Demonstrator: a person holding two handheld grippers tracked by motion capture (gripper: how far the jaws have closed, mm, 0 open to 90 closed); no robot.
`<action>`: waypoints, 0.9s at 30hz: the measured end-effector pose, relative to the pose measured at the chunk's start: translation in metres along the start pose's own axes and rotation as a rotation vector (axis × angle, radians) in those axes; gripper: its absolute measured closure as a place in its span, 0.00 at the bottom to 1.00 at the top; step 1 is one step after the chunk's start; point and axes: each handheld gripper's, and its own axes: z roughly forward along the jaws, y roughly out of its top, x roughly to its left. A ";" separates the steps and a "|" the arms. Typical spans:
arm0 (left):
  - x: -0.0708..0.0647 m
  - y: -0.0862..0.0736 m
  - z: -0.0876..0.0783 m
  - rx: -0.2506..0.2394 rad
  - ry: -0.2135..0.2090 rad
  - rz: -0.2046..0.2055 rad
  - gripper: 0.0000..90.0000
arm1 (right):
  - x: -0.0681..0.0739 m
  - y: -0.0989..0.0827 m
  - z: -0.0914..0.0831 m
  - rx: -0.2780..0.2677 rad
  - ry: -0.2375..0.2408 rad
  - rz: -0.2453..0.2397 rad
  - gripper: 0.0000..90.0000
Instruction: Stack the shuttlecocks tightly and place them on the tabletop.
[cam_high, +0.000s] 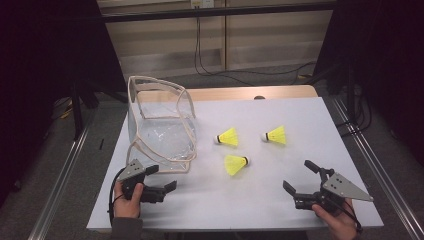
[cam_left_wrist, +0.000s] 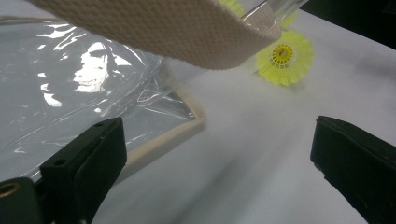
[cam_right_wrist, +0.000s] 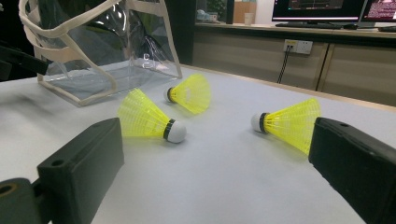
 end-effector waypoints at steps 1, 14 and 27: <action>0.000 0.000 0.000 -0.001 0.002 -0.003 0.04 | 0.000 0.000 0.000 -0.001 -0.004 -0.004 0.03; 0.003 -0.001 -0.003 0.003 0.002 -0.001 0.04 | -0.003 0.001 0.002 0.005 -0.021 -0.005 0.03; 0.003 -0.001 -0.003 0.002 0.001 0.003 0.04 | -0.009 0.003 0.008 0.016 -0.053 -0.005 0.03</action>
